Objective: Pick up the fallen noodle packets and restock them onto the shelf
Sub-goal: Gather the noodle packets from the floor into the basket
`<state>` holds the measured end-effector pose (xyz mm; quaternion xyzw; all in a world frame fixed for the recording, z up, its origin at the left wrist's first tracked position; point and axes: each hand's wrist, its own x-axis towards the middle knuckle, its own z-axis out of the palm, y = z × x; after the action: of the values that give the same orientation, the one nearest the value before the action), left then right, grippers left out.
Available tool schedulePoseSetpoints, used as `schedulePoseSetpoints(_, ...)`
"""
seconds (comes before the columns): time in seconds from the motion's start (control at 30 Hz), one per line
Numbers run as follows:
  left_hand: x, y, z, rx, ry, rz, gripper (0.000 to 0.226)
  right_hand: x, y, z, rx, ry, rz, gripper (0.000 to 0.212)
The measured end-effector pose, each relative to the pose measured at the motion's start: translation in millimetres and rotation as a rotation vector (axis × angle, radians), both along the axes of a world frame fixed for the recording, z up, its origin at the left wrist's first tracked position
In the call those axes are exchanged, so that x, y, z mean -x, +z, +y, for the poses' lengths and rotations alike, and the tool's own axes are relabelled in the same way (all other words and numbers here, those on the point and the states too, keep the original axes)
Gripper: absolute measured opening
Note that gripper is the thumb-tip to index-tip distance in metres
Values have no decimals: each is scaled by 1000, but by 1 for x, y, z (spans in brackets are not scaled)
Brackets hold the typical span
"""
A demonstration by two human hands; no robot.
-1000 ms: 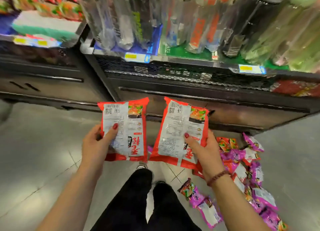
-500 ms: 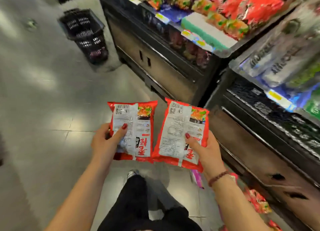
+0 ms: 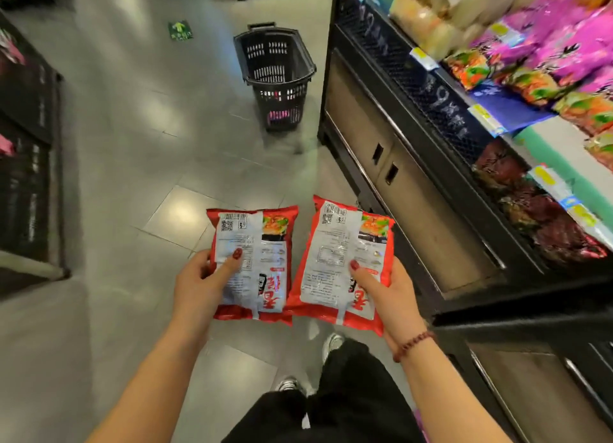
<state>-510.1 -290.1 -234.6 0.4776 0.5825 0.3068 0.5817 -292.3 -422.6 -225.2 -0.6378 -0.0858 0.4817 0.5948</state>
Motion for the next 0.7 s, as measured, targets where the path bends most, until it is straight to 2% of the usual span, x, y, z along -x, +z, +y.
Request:
schedulePoseSetpoints(0.27,-92,-19,131,28,164,-6,17,-104,-17,165,6,146,-20,35)
schedulePoseSetpoints(0.4,-143,-10,200,34,253,-9,13,-160,-10,254,5,241,-16,31)
schedulePoseSetpoints(0.57,-185,-4,283,55,291,-20,20,-207,-6,353,-58,321,-43,27)
schedulePoseSetpoints(0.7,-205,-12,355,72,318,-20,19,-231,-20,427,-47,317,-27,37)
